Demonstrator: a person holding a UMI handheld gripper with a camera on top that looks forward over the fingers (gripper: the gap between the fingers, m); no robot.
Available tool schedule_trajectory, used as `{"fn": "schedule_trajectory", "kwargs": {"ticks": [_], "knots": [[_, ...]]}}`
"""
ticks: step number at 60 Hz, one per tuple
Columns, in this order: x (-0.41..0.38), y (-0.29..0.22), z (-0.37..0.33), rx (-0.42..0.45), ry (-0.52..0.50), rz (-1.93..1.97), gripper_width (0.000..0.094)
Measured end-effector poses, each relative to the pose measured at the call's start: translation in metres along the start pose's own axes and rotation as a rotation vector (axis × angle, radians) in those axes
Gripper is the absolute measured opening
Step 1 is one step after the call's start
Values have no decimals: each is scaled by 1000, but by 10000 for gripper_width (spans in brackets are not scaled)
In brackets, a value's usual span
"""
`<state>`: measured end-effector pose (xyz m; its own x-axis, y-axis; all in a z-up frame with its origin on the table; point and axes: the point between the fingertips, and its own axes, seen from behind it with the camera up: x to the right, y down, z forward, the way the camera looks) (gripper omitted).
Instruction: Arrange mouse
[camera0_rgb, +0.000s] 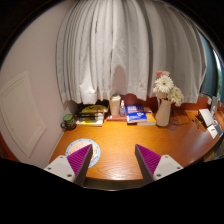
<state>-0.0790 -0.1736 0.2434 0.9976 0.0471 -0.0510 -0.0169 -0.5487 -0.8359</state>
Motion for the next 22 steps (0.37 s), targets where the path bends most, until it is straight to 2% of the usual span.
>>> {"fn": "schedule_trajectory", "kwargs": {"ticks": [22], "knots": [[45,25,-40,13,9,14,845]]}}
